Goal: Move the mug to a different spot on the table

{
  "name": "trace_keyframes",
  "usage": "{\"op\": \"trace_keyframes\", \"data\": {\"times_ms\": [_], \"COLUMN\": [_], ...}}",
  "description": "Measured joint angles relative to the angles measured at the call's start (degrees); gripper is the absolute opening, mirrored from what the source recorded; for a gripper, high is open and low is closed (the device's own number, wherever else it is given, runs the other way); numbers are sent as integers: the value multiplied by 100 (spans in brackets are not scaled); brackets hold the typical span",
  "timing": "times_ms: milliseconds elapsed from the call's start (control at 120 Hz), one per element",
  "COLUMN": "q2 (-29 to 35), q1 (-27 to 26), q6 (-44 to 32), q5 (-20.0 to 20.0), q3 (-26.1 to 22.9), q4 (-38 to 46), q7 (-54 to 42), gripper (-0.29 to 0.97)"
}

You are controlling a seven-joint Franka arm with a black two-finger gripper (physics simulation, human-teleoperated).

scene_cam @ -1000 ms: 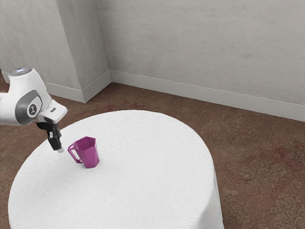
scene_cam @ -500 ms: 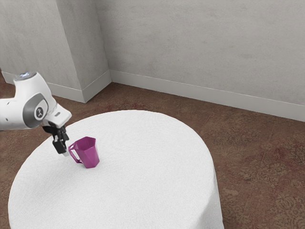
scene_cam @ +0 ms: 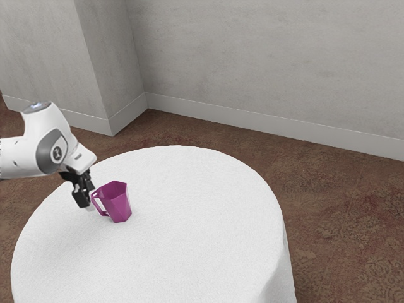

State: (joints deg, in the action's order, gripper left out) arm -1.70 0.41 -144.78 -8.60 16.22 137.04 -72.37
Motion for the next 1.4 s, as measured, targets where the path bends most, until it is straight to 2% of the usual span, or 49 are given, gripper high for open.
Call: {"op": "trace_keyframes", "data": {"times_ms": [233,375,967,1400], "q2": [-129,-166,-378,-376], "q1": [-109,-2,46,44], "q6": [-145,-189,-372,-430], "q5": [-161,-242,-315,-358], "q3": [-59,-58,-130,-157], "q4": [-11,-9,-66,-88], "q7": [-112,-161,-277,-290], "gripper": [61,61,59,32]}}
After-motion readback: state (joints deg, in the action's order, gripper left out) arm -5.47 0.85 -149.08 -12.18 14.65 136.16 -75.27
